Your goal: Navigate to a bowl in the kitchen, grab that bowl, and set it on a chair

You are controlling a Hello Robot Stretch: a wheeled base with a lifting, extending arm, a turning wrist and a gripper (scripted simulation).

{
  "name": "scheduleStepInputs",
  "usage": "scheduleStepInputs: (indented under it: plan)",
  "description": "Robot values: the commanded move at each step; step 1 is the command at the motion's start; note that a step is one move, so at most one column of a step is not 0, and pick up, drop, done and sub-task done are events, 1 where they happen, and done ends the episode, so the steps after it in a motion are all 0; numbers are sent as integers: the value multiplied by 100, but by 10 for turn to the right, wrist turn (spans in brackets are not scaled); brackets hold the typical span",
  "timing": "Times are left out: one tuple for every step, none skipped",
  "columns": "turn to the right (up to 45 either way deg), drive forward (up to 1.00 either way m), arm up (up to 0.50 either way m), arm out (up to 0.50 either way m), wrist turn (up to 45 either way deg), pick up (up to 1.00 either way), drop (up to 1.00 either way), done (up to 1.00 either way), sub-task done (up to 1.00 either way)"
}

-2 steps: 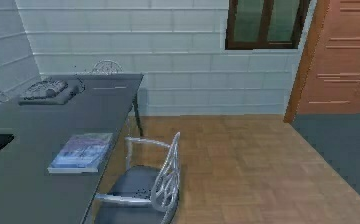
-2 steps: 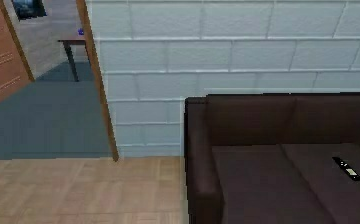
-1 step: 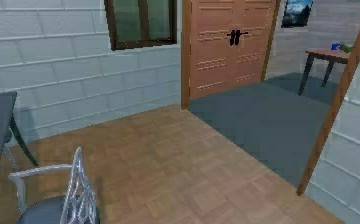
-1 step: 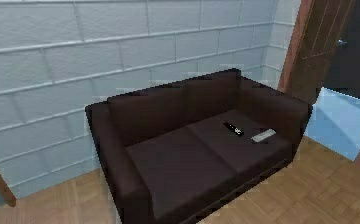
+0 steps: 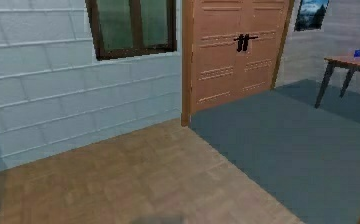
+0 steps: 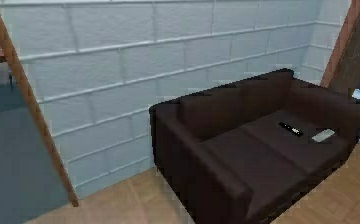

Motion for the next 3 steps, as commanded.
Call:
scheduleStepInputs:
  plan:
    - [300, 0, 0, 0, 0, 0, 0, 0, 0]
    - [0, 100, 0, 0, 0, 0, 0, 0, 0]
    - [60, 0, 0, 0, 0, 0, 0, 0, 0]
